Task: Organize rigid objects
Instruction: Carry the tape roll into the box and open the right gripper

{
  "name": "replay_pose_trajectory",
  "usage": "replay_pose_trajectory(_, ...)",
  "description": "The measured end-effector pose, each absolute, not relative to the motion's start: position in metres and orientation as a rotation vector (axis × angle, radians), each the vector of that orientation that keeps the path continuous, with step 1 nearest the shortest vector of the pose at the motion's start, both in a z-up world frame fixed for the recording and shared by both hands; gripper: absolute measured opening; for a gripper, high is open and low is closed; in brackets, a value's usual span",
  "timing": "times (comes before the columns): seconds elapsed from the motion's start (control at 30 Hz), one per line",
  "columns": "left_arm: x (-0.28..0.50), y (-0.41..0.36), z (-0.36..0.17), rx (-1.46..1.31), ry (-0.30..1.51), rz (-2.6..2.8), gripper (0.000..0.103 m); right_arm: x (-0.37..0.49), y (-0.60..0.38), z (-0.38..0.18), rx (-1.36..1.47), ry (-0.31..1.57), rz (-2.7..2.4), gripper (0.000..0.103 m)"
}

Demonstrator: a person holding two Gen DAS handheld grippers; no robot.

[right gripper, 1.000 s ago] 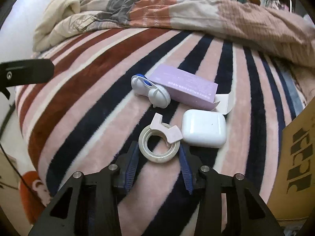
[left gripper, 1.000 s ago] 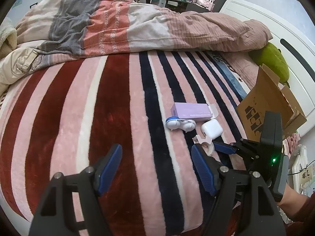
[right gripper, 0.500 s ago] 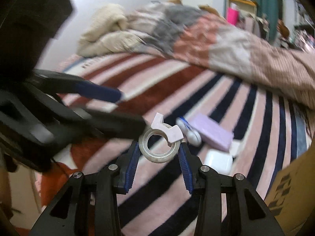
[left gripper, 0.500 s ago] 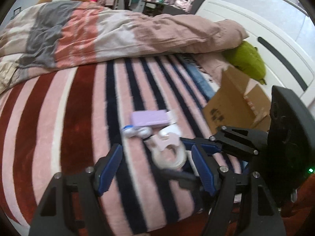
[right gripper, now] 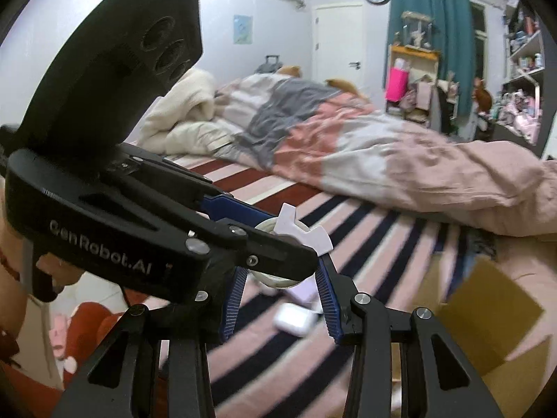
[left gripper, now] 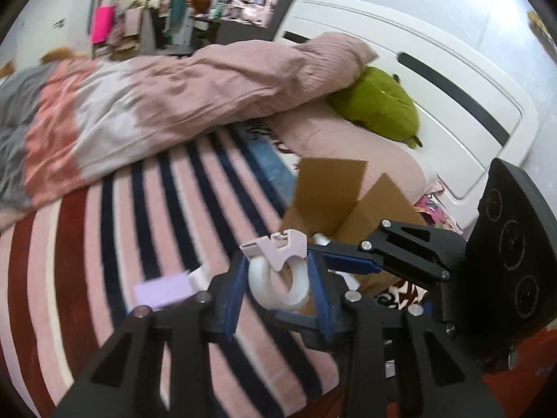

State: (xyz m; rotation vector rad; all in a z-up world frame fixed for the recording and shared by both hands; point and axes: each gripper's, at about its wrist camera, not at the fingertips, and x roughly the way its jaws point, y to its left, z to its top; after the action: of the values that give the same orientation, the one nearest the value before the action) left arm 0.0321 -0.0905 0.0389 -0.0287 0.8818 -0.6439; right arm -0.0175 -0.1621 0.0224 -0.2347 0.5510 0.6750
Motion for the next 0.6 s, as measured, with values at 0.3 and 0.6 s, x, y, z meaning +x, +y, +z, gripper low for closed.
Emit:
replay_pose_trajectory(0.3, 0.067, -0.189, 0.035, 0.06, 0.942, -0.761, 0.032, -0.003, -0.246, 0.032, -0.206, 0.596, 0.499, 0.036)
replay_pose_trajectory(0.6, 0.078, -0.223, 0.02, 0.1, 0.994, -0.771, 0.053, 0.014, -0.285, 0.017, -0.183, 0.732, 0.421, 0.036)
